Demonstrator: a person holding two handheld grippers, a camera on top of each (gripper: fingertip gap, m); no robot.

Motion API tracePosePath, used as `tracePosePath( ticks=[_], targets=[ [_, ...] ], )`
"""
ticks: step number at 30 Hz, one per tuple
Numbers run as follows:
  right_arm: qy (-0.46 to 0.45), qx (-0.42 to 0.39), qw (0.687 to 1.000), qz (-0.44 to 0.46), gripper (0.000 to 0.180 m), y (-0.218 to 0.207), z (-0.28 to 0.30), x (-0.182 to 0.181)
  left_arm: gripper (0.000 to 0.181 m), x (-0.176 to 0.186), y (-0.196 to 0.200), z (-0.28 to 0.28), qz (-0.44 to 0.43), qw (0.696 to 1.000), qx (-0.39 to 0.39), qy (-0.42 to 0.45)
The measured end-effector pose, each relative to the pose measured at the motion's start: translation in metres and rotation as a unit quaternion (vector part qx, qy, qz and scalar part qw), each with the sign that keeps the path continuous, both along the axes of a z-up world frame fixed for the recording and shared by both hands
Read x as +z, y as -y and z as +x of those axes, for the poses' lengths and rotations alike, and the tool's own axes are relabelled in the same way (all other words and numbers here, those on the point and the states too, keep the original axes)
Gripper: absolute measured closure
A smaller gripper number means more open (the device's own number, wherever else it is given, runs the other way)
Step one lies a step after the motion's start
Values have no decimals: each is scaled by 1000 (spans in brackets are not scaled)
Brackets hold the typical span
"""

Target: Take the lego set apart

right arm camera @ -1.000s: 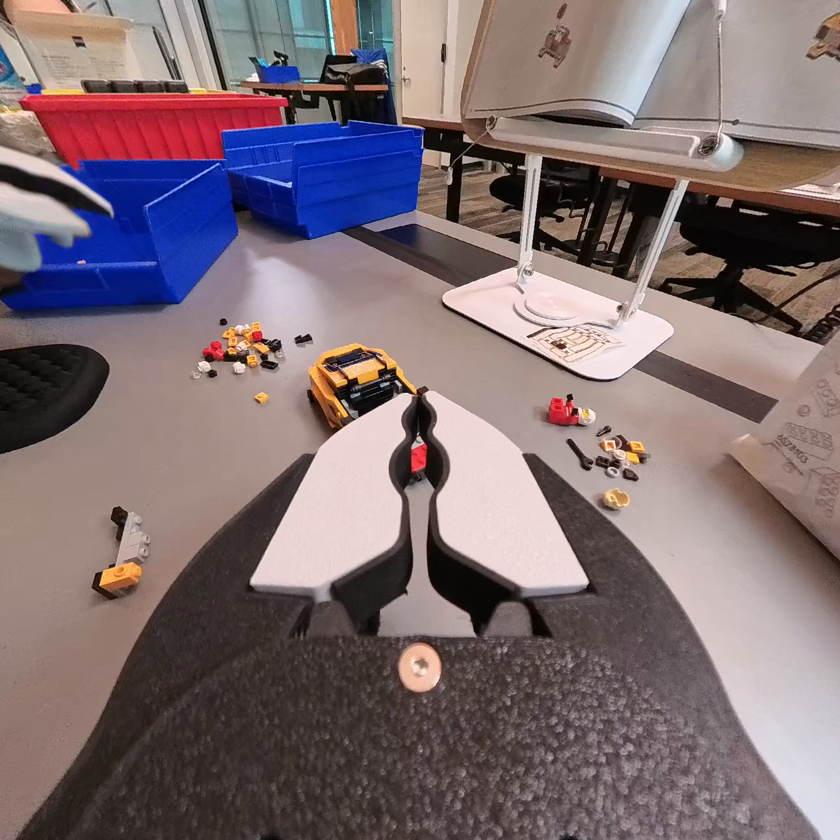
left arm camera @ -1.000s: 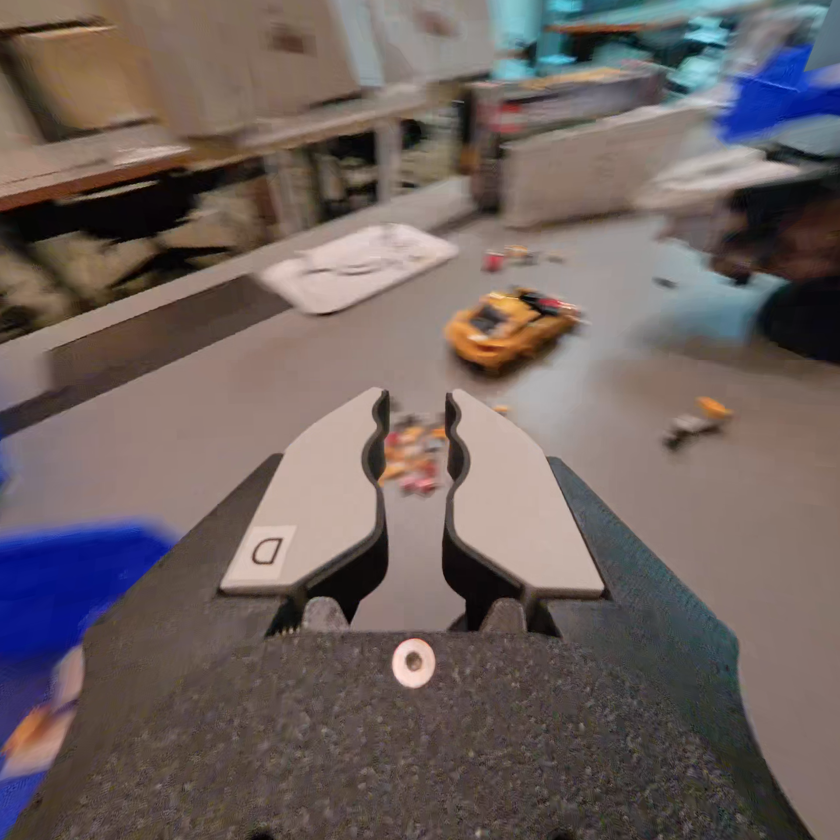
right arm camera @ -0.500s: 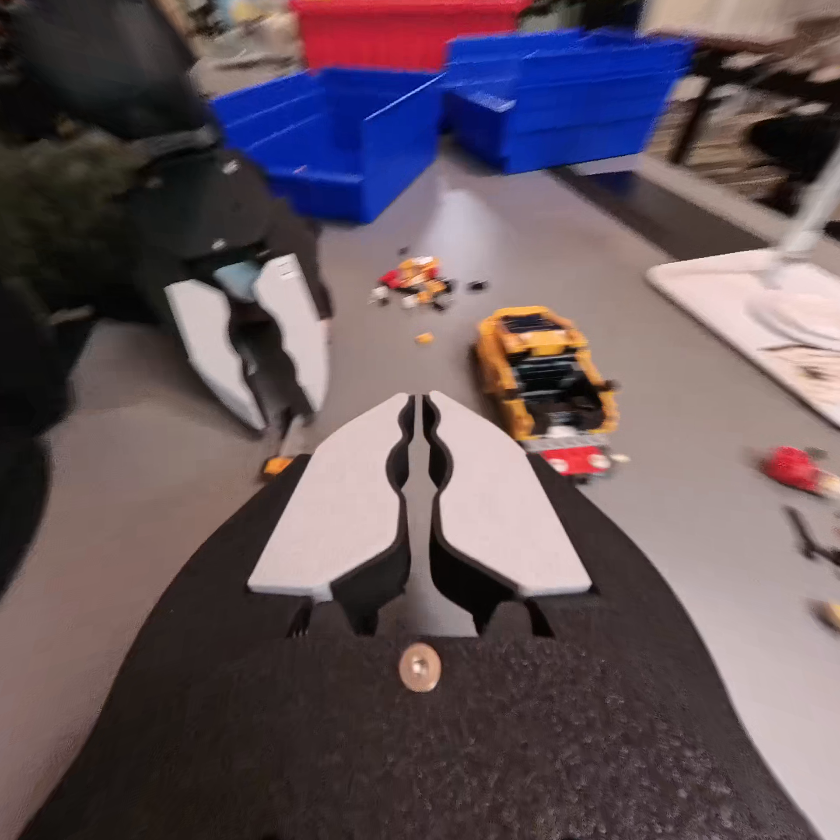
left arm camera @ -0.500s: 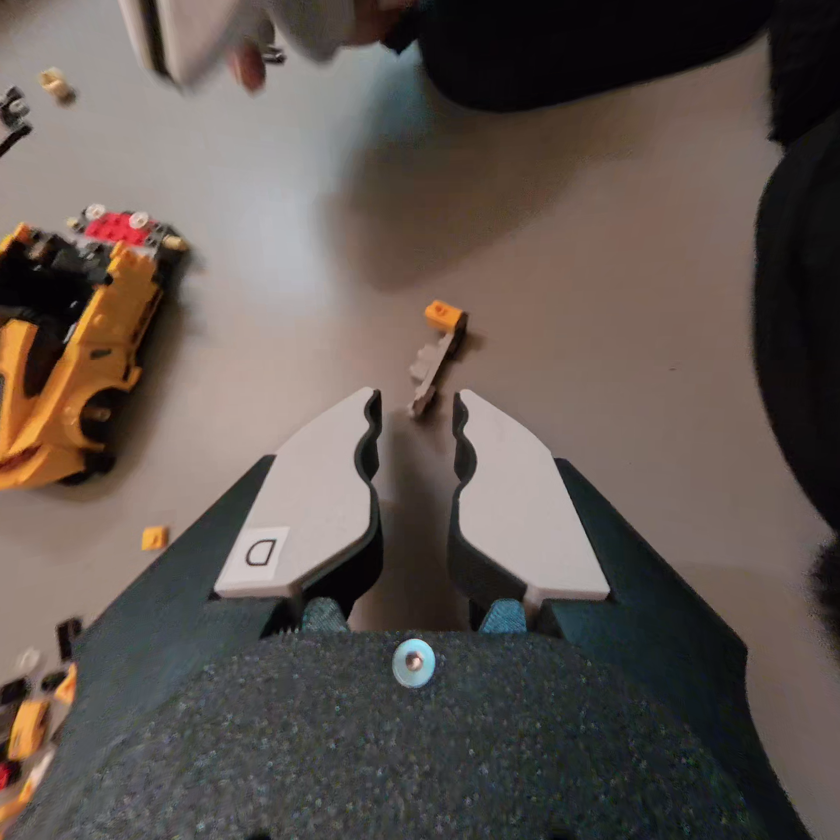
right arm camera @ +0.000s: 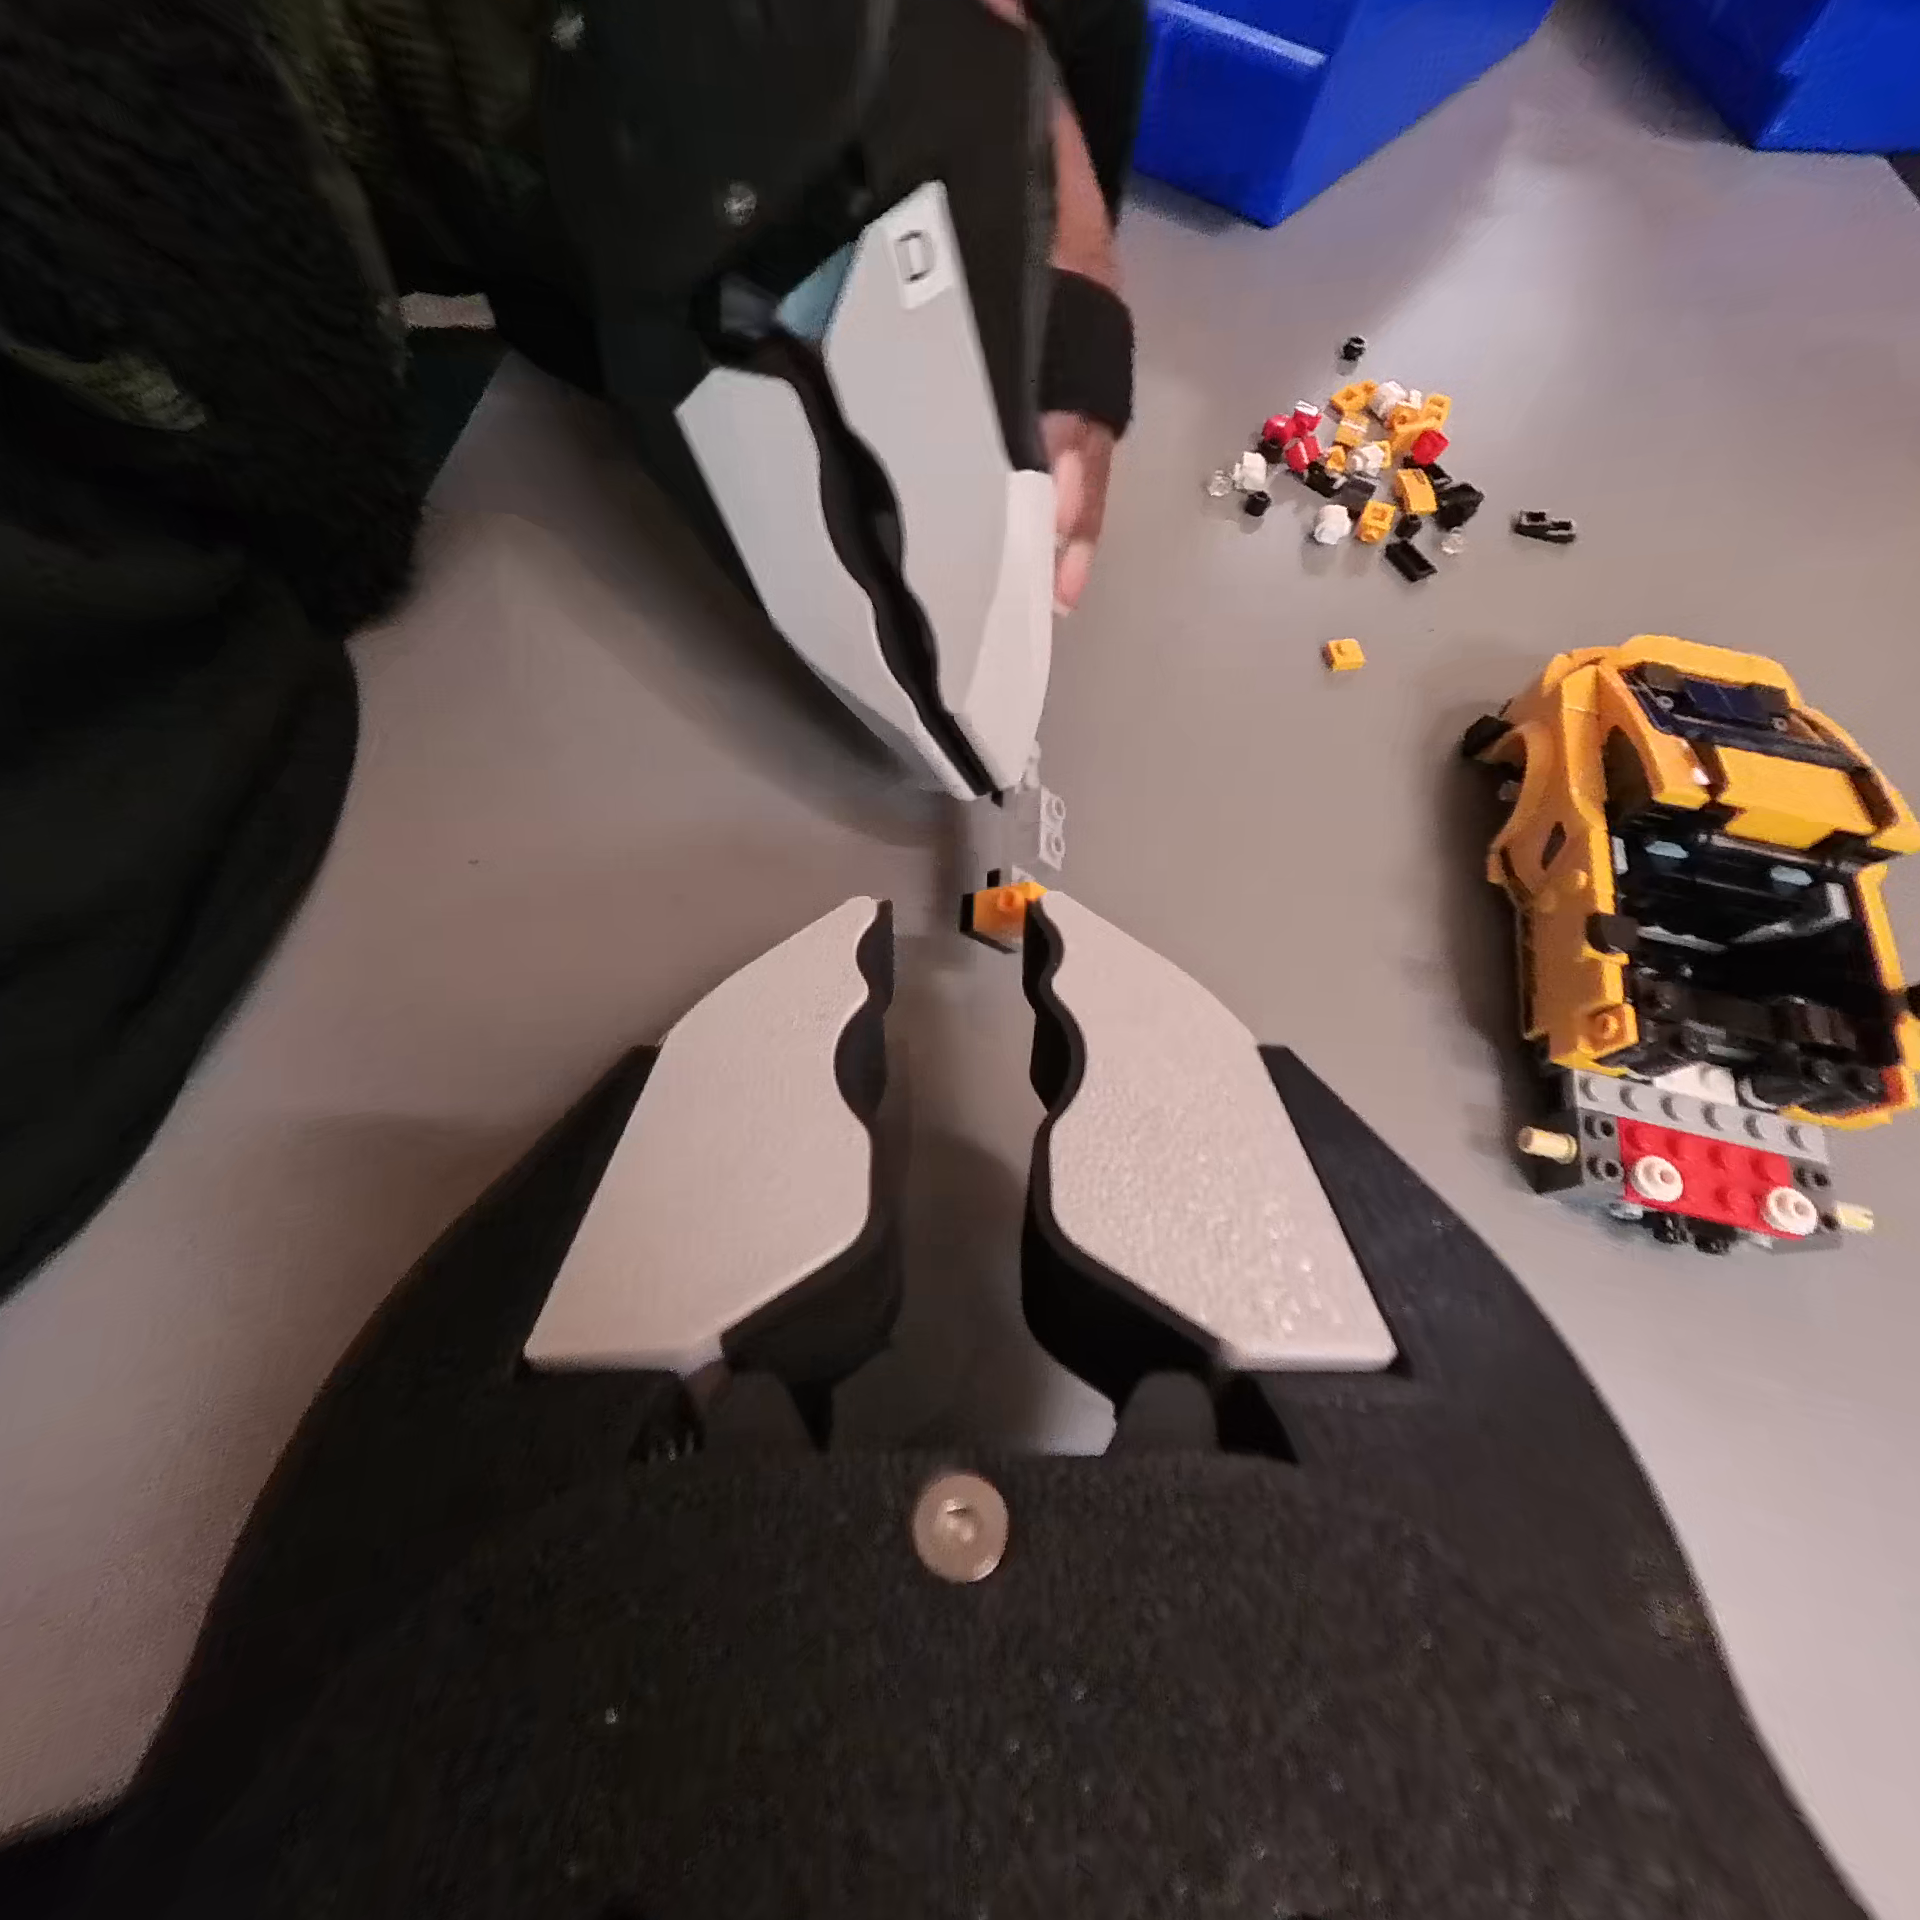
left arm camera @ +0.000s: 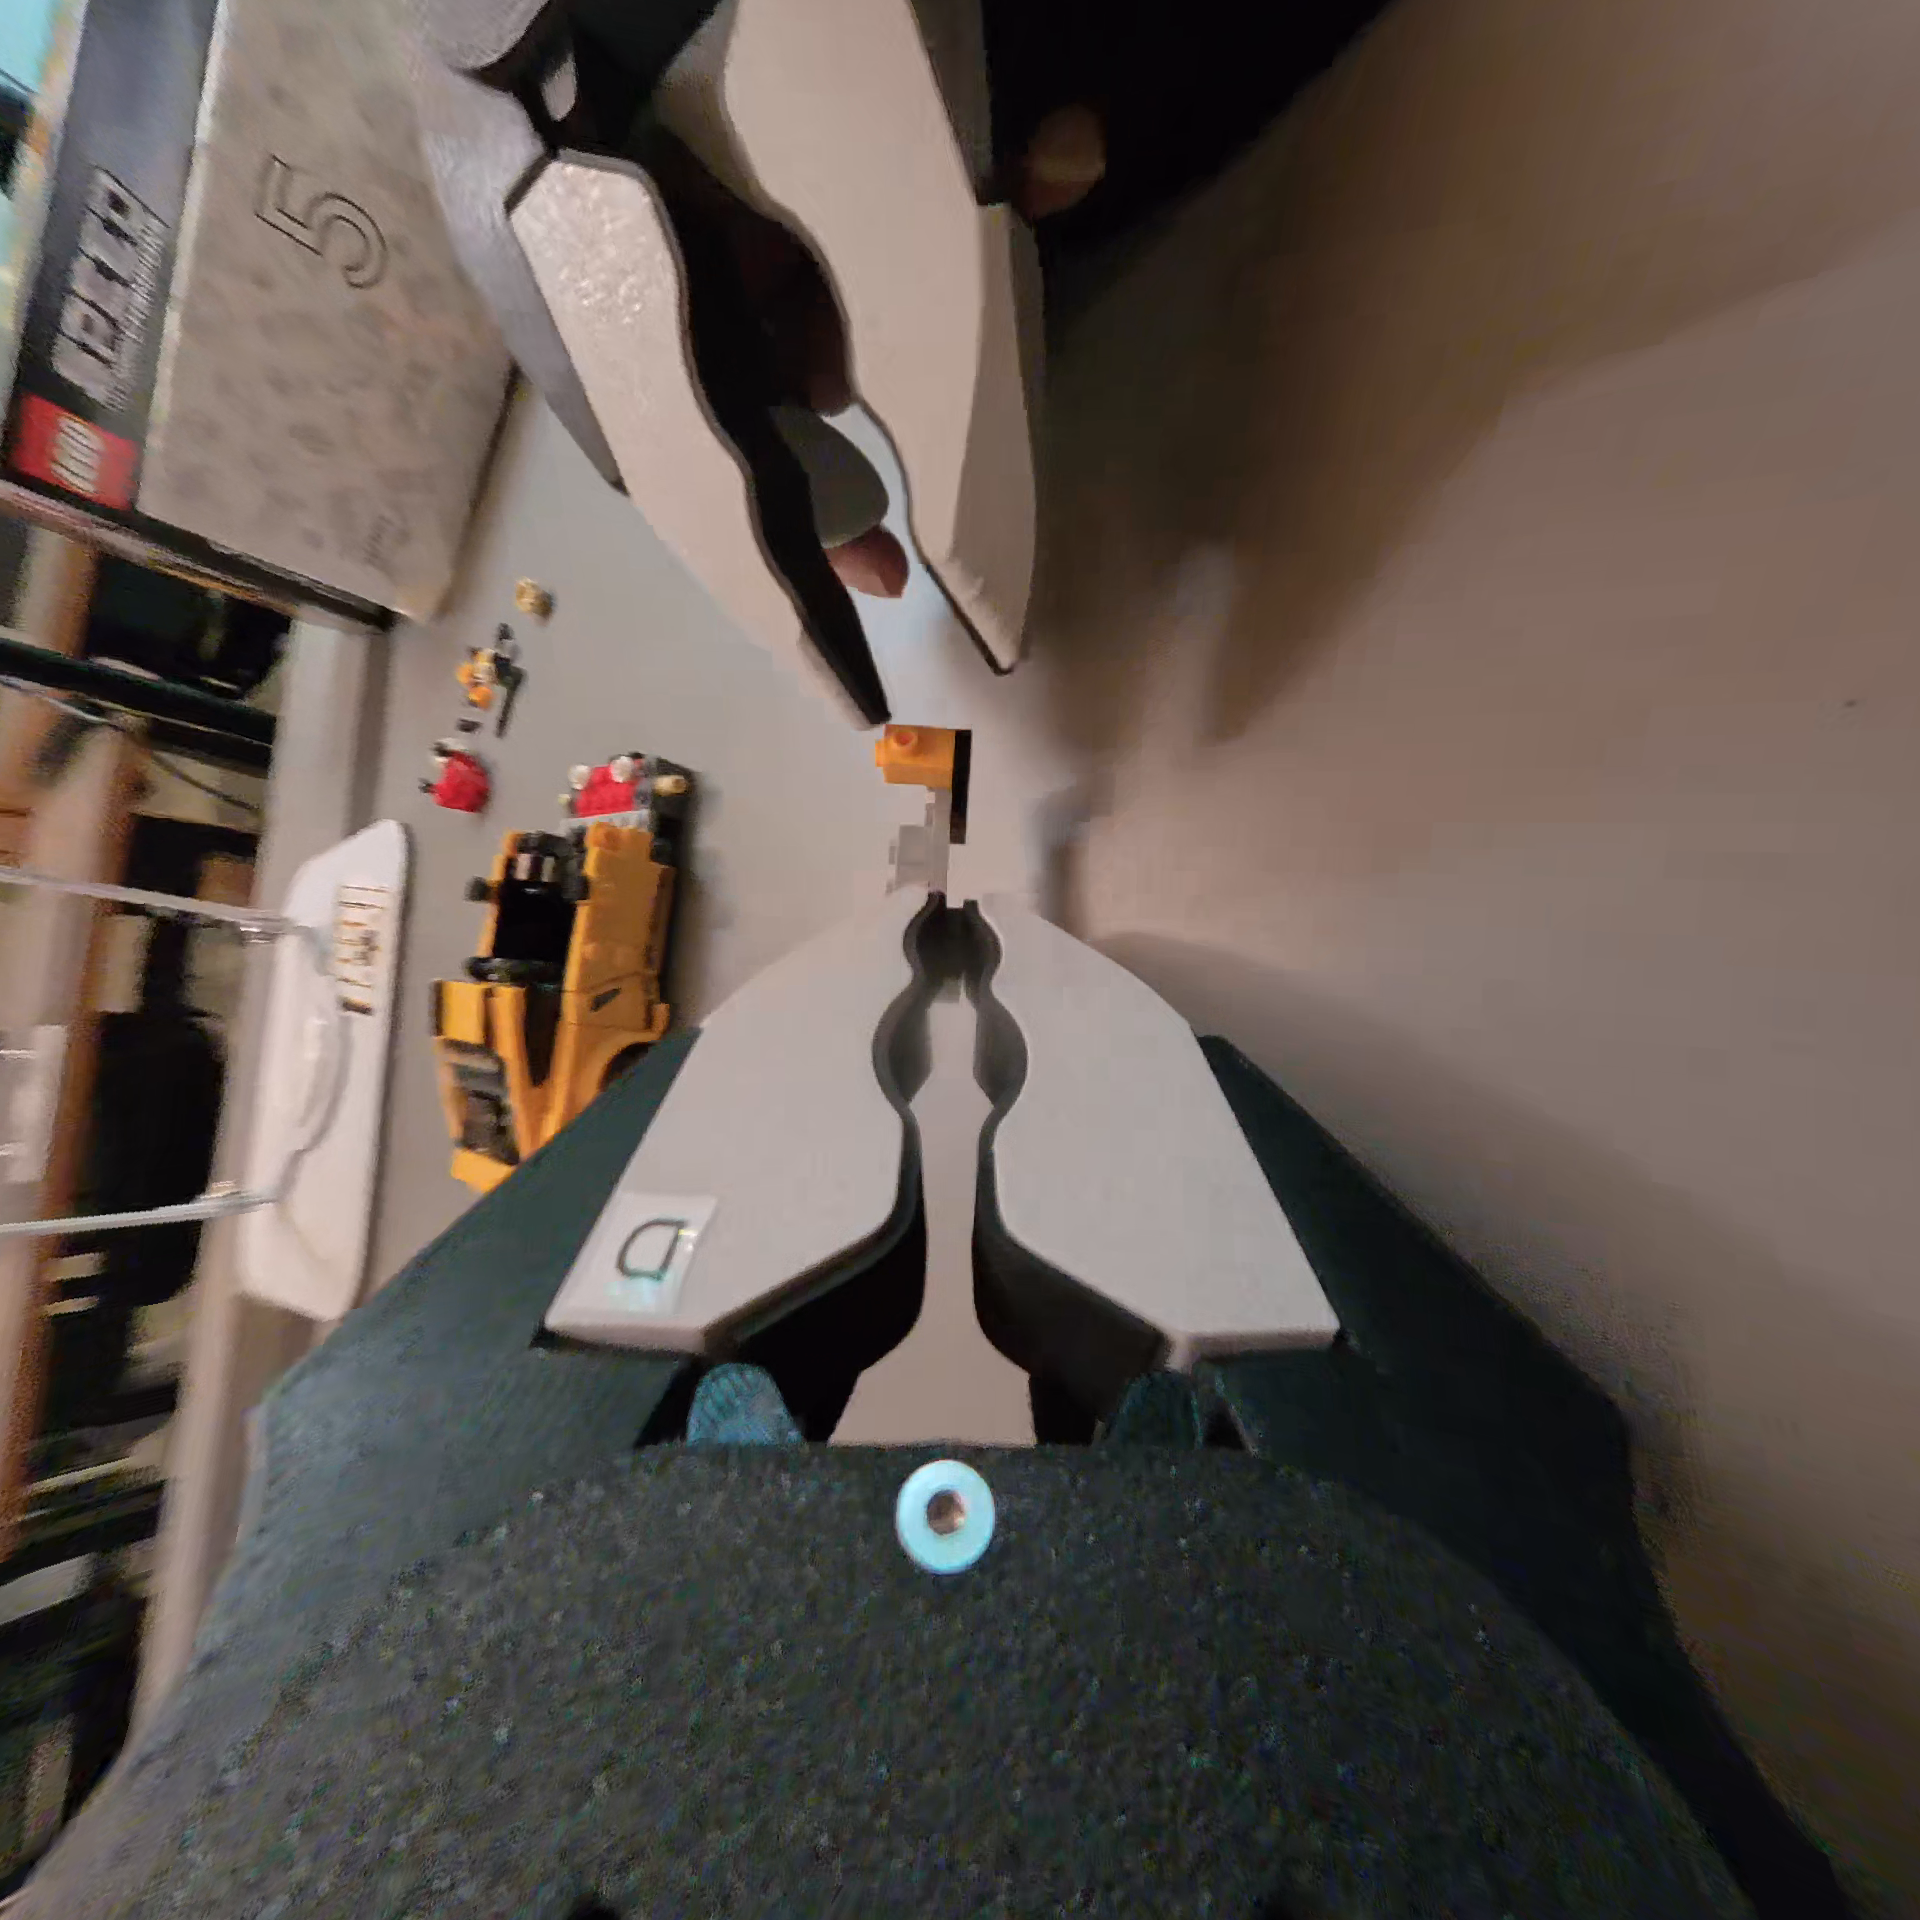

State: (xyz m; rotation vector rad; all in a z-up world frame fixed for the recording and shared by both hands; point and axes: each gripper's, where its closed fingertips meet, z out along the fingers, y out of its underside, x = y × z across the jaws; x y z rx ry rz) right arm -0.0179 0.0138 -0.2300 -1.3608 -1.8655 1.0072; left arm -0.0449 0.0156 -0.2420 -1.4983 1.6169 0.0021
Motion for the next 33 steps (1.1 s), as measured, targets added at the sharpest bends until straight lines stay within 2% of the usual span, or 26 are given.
tracePosePath(
  ticks=[6,8,10,13,14,17,19,21,24,26,33],
  targets=[
    [-22,-45,996,-68,152,-14,-3,12,178,9,-9,-1,122,991,5,-59],
    [-15,-43,997,-60,154,-12,-4,9,178,15,-8,1,151,987,0,-62],
    [-4,-43,998,-47,164,-11,-5,4,178,20,-7,4,175,982,-6,-63],
    [-20,-41,998,-31,165,-12,-5,9,178,21,-8,4,174,983,-5,-49],
    [-30,-41,998,-29,165,-13,-5,12,177,21,-7,5,154,988,-5,-26],
    [-65,-45,997,18,165,-17,-5,21,149,33,-4,7,12,993,13,117],
    [-93,-33,994,43,165,-14,-6,28,142,49,-6,5,-80,971,28,222],
    [-110,-22,990,84,165,-10,-7,31,139,54,-6,7,-160,946,30,281],
    [-120,-6,982,145,165,-2,-10,32,148,45,-7,14,-195,940,40,276],
    [-125,2,978,165,165,2,-11,33,170,37,-2,17,-201,947,32,250],
    [-102,2,985,142,165,3,-11,24,173,27,-2,16,-162,967,45,189]
  ],
)
